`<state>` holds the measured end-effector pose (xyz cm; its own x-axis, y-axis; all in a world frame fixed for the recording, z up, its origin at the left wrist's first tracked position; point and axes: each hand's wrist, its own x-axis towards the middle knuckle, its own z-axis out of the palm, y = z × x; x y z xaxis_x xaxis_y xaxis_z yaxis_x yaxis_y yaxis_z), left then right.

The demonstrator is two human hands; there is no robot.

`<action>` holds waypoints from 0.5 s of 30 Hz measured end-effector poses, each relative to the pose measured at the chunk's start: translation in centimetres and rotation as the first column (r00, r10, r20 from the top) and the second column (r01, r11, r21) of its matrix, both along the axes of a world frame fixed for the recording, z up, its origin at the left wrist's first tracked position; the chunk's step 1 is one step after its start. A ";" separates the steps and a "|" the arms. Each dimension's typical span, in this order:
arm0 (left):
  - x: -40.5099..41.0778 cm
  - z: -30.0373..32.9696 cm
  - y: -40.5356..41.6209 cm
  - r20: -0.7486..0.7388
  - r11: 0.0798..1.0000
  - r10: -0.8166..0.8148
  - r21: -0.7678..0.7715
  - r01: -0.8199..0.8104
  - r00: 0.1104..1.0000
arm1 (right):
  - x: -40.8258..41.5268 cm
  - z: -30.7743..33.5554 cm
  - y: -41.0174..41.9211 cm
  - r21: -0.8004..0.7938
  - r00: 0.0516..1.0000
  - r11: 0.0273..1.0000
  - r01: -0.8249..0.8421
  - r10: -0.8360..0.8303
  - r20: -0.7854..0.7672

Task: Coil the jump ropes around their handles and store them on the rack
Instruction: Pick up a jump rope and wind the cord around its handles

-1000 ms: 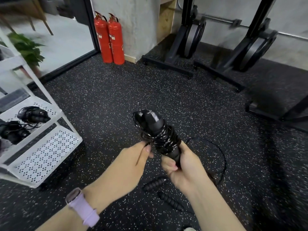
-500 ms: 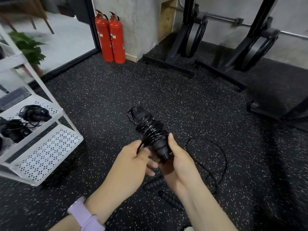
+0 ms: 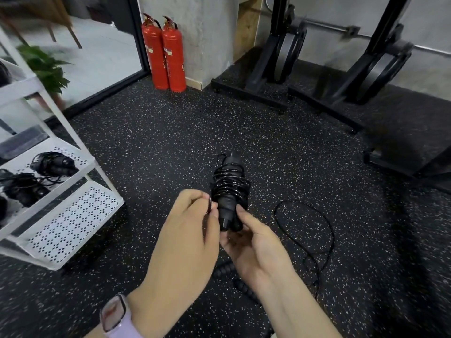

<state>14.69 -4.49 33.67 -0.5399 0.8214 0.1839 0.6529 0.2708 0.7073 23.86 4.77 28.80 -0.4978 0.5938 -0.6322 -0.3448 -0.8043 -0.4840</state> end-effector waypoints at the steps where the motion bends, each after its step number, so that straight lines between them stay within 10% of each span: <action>1: 0.0 0.2 -0.1 -0.058 0.999 -0.042 -0.009 0.041 0.997 | 0.0 0.0 0.0 -0.010 1.000 1.000 0.003 -0.003 0.000; 9: -2.4 -0.7 -0.1 -0.118 0.944 -0.329 -0.072 0.322 0.937 | 0.9 0.4 0.1 -0.017 0.997 1.000 -0.005 0.007 0.072; 15: -3.6 -1.4 0.6 0.128 0.934 -0.357 0.059 0.352 0.925 | 1.2 1.2 0.0 -0.113 0.996 0.994 0.007 0.002 0.086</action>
